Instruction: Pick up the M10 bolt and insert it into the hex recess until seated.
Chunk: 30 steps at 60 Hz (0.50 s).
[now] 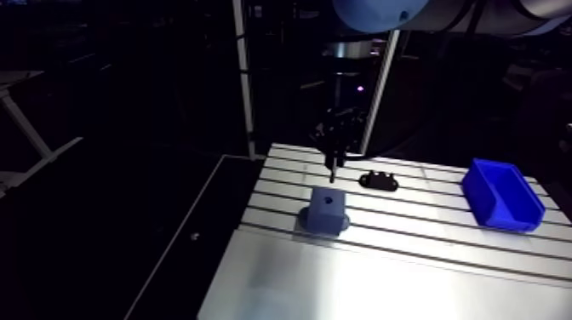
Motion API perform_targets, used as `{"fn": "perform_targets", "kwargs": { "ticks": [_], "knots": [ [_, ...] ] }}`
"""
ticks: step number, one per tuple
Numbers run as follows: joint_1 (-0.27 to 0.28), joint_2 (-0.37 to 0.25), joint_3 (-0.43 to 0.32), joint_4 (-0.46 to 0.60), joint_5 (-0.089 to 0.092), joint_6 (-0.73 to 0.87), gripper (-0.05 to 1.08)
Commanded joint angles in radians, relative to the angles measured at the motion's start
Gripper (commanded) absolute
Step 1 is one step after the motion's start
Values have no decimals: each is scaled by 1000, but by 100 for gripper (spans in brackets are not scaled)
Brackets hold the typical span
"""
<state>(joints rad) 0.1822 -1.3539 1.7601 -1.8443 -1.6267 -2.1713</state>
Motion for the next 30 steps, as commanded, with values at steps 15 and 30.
{"fn": "perform_targets", "kwargs": {
  "ticks": [15, 30],
  "knots": [
    [22, 11, 2, 1, -51, 14, 91],
    [25, 16, 12, -4, -51, 14, 91]
  ]
}}
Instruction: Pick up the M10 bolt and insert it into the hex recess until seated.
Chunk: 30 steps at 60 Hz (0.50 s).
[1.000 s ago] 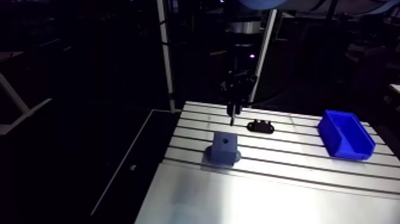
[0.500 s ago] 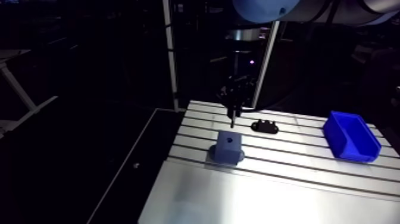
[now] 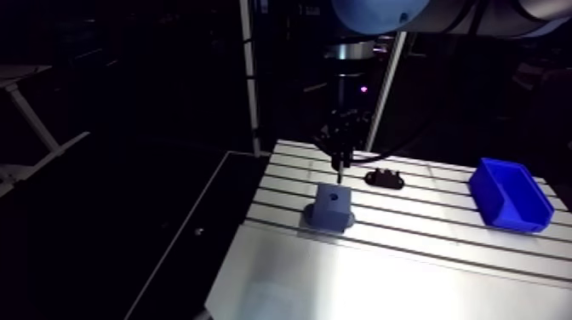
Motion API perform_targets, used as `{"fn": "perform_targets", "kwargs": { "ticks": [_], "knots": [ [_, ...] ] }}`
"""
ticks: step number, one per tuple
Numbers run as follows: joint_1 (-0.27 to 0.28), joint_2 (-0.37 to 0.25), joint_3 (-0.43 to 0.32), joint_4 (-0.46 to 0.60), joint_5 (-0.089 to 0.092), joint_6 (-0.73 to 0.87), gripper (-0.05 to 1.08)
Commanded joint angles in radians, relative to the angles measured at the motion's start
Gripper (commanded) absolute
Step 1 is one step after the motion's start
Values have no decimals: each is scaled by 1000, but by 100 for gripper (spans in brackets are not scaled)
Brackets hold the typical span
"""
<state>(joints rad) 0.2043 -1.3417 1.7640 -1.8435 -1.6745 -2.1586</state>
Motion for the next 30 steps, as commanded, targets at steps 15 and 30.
{"fn": "perform_targets", "kwargs": {
  "ticks": [15, 30],
  "knots": [
    [3, 17, 12, -12, -3, 1, 91],
    [3, 32, 13, -37, 1, 1, 91]
  ]
}}
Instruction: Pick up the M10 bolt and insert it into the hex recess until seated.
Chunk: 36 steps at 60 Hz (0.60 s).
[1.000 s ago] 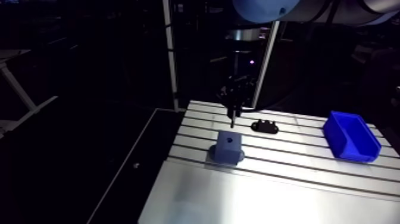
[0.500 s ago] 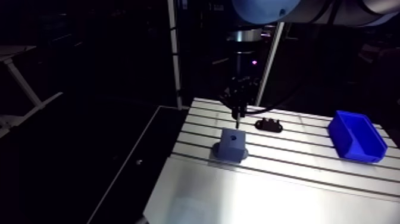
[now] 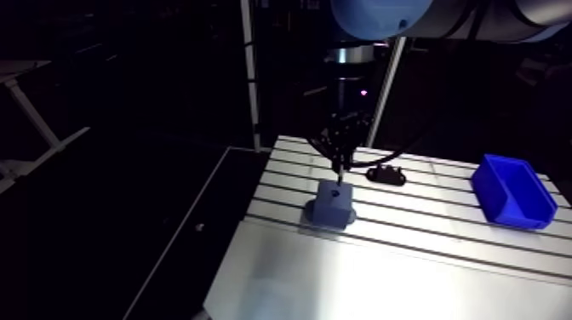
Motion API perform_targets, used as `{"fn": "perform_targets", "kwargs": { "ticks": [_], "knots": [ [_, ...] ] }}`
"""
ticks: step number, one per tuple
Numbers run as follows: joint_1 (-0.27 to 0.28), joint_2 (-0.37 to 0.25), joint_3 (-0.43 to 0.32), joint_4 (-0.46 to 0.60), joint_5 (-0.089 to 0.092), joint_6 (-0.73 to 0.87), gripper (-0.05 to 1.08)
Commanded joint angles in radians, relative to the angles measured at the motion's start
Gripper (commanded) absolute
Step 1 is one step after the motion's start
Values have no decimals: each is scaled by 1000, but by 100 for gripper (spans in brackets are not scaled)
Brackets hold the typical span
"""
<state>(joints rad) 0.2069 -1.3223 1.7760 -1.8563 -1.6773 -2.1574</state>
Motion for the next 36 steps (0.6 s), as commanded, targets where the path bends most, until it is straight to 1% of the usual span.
{"fn": "perform_targets", "kwargs": {
  "ticks": [1, 36],
  "knots": [
    [0, 13, 1, -24, 4, 0, 91],
    [0, 24, 12, -33, 4, 1, 91]
  ]
}}
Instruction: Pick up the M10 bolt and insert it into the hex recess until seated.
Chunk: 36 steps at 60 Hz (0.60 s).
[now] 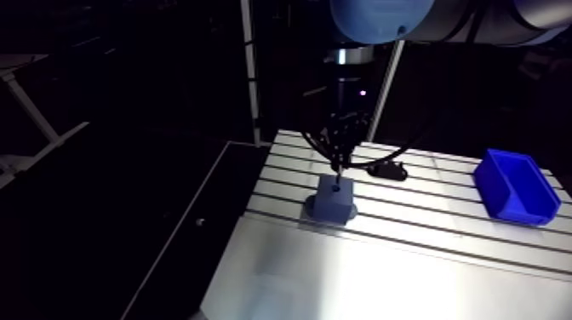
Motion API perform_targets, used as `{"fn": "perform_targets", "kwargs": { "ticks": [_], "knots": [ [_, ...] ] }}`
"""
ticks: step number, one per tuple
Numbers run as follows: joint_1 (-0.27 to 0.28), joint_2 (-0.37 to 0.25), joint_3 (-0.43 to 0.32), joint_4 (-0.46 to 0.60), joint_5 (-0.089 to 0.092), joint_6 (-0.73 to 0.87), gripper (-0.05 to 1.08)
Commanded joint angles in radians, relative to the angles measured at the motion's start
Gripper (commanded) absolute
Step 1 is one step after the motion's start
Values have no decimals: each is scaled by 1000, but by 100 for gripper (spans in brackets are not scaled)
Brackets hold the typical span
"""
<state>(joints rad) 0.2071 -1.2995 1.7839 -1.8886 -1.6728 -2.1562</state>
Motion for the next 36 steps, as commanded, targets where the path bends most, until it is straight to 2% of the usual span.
{"fn": "perform_targets", "kwargs": {
  "ticks": [1, 36],
  "knots": [
    [0, 1, 5, -1, 0, 0, 91],
    [2, 7, 10, -2, 1, 0, 91]
  ]
}}
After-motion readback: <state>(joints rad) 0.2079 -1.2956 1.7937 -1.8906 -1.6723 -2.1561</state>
